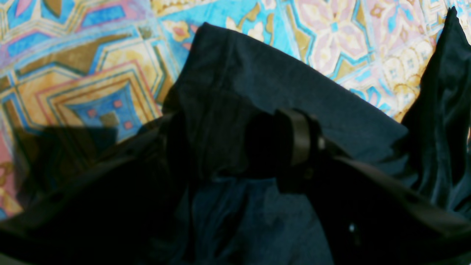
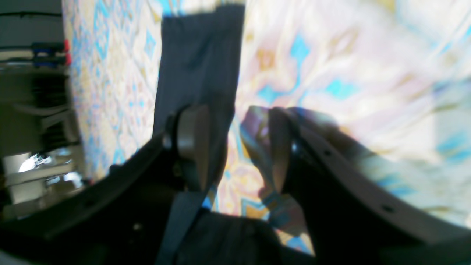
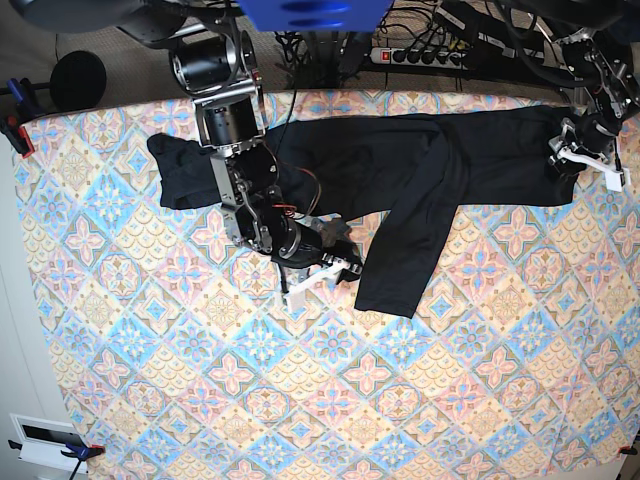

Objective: Layout the t-shirt on the table in an organized manner, then fold the t-shirt properly
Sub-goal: 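Lay the sleeve flat across the shirt strip with the right gripper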

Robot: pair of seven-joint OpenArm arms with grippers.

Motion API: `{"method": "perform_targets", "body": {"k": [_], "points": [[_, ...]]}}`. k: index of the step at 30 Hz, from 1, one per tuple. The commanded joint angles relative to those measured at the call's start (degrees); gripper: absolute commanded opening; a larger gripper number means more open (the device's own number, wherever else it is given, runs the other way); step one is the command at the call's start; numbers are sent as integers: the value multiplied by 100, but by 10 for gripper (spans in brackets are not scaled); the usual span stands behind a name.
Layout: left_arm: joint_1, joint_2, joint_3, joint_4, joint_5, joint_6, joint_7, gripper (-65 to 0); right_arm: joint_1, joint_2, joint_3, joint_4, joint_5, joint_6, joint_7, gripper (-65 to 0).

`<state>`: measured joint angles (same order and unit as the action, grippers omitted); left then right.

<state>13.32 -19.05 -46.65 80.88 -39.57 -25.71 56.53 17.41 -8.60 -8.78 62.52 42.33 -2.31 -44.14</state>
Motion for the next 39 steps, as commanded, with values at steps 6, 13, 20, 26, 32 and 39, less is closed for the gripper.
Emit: {"method": "perform_targets", "body": {"k": [6,13,20,26,32,39], "points": [[-27,-122,-34,83,-91,-35,-84,-304,426,-40,-24,-428,62,50,67,-391],[-27,-122,-42,83,-91,-35,-93,-304,505,-40,-32,-1026,62,50,401,-391],[-35,-122,-42,83,-82,-35,-93,-304,540,-40,-841,-1149,62,50,418,-392],[-35,-122,-42,83,-82,-35,-93,-304,540,-40,-1536,-1158,62,50,427,-393],[-35,-122,-42,83,-82,-35,-93,-304,540,-40,-1562,-1158,71,50,427,-399],[-35,-122,-42,83,-91,-35,-93,-304,540,-40,-1580,-1114,88,50,533,-650]]}}
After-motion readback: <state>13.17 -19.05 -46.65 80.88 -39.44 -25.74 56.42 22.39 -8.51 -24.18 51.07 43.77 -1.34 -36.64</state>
